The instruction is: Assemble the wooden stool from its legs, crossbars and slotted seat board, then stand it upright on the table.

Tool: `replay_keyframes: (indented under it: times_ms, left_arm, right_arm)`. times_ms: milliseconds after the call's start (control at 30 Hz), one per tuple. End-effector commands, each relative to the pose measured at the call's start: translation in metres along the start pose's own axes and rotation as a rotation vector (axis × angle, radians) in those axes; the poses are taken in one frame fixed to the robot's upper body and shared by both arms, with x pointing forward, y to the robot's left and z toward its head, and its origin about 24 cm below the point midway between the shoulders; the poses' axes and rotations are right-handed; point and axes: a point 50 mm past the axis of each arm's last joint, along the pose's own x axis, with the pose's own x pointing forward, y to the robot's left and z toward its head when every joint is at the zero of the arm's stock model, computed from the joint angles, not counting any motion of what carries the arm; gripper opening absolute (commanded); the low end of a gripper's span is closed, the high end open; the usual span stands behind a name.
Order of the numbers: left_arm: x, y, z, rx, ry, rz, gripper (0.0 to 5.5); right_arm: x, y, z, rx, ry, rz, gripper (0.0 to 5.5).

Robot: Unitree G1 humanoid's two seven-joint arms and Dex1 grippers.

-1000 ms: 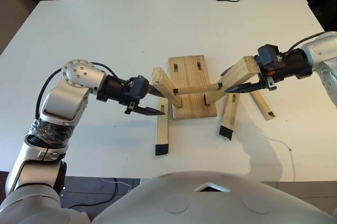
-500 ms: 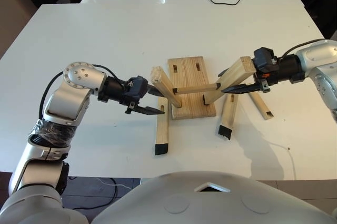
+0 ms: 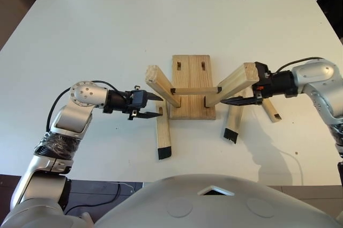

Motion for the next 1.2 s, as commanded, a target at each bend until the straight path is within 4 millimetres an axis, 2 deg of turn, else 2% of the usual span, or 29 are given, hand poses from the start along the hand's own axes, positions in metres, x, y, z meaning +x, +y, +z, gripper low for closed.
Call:
replay_keyframes:
  times_ms: [33, 133, 267, 333, 400, 500, 567, 700, 833, 933, 1000, 1133, 1200]
  left_arm:
    - [0.005, -0.005, -0.001, -0.014, -0.016, 0.029, 2.47]
    - [0.011, -0.013, 0.001, -0.028, -0.041, 0.048, 2.47]
    - [0.015, -0.017, 0.002, -0.045, -0.057, 0.09, 2.47]
    - [0.016, -0.018, 0.002, -0.054, -0.058, 0.109, 2.47]
    - [0.016, -0.019, -0.001, -0.065, -0.052, 0.129, 2.47]
    - [0.018, -0.019, -0.005, -0.074, -0.039, 0.151, 2.47]
    - [0.019, -0.018, -0.006, -0.075, -0.038, 0.159, 2.47]
    - [0.023, -0.015, -0.007, -0.074, -0.034, 0.176, 2.47]
    - [0.027, -0.013, -0.006, -0.069, -0.037, 0.177, 2.47]
    - [0.028, -0.013, -0.006, -0.068, -0.039, 0.177, 2.47]
    - [0.028, -0.013, -0.007, -0.067, -0.032, 0.176, 2.47]
    - [0.028, -0.012, -0.008, -0.065, -0.023, 0.172, 2.47]
    - [0.029, -0.012, -0.008, -0.063, -0.02, 0.168, 2.47]
  right_arm:
    - [-0.03, 0.015, -0.004, 0.012, 0.013, -0.128, 2.87]
    - [-0.047, 0.031, -0.006, 0.055, -0.057, -0.268, 2.87]
    - [-0.058, 0.053, 0.008, 0.1, -0.213, -0.396, 2.87]
    - [-0.065, 0.056, 0.024, 0.104, -0.334, -0.452, 2.87]
    - [-0.076, 0.052, 0.045, 0.087, -0.486, -0.53, 2.87]
    - [-0.086, 0.044, 0.079, 0.037, -0.676, -0.611, 2.43]
    - [-0.082, 0.043, 0.096, 0.019, -0.748, -0.61, 2.15]
    - [-0.058, 0.033, 0.12, 0.034, -0.837, -0.622, 2.11]
    - [-0.023, 0.036, 0.127, 0.077, -0.829, -0.581, 2.11]
    - [-0.009, 0.039, 0.127, 0.077, -0.817, -0.553, 2.11]
    - [-0.014, 0.036, 0.141, 0.047, -0.885, -0.548, 2.11]
    - [-0.032, 0.036, 0.181, -0.051, -1.071, -0.512, 2.11]
    - [-0.036, 0.039, 0.193, -0.074, -1.123, -0.492, 2.11]
